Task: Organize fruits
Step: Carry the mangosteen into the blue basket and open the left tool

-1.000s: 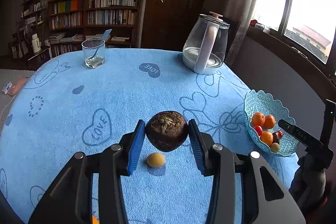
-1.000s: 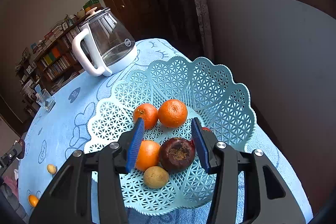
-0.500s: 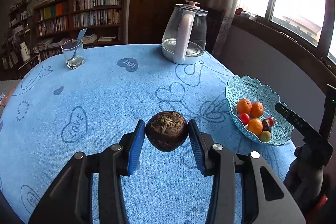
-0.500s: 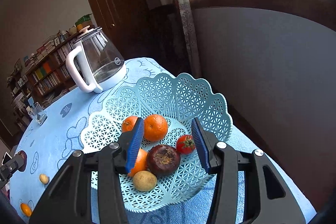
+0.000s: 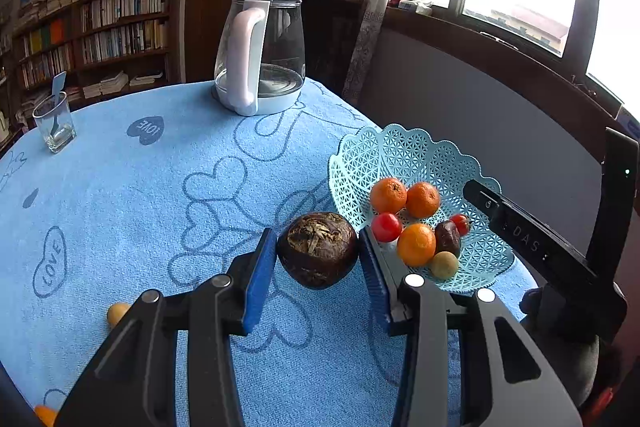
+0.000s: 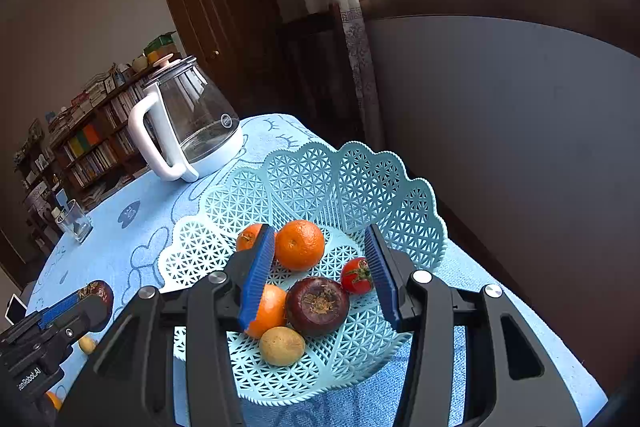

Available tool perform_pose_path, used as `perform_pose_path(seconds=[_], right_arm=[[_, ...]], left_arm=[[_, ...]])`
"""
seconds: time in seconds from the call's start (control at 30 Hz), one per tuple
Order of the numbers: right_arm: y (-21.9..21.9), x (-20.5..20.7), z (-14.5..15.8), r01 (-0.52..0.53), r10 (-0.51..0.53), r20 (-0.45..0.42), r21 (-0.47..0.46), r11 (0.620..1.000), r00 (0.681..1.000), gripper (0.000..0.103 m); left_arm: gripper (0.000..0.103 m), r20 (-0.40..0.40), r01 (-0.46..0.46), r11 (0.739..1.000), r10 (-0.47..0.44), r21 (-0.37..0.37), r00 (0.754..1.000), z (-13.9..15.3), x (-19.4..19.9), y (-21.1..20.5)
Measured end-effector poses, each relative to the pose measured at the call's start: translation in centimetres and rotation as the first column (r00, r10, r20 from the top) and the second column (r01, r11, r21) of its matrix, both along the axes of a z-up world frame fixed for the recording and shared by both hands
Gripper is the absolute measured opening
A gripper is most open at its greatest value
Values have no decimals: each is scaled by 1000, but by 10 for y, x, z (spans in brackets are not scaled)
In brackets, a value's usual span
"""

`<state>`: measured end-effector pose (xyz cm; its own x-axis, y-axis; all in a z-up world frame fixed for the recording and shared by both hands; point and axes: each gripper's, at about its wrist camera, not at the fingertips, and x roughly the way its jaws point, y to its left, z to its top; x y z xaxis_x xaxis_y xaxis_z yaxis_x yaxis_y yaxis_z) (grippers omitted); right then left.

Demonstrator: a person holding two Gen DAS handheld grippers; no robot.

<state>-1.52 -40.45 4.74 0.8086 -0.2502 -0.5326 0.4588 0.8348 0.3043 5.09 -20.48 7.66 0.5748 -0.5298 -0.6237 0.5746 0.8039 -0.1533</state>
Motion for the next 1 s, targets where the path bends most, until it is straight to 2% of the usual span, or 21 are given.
perform_pose_path(seconds=[0.3,0.37,0.43,0.77,1.0], right_arm=[[-3,-2,2,19,-19,17,18,1000,1000,49],[-4,-2,2,22,-23,20,20,1000,1000,49],[-5,-3,2,27,-27,23,23,999,999,49],[-6,-4,1,33,-34,26,29,999,999,48],[-7,-5,1,32,-32,28,31,999,999,49]], left_arm=[[43,19,78,997,-78,-12,997,-8,-1,-47],[48,12,84,996,-84,-3,996,-13,-1,-51],[56,12,83,997,-83,-2,996,-16,-1,-50],[58,-12,38,998,-38,-52,999,-8,0,-25],[68,18,-23,998,24,-52,1000,2,-4,-8]])
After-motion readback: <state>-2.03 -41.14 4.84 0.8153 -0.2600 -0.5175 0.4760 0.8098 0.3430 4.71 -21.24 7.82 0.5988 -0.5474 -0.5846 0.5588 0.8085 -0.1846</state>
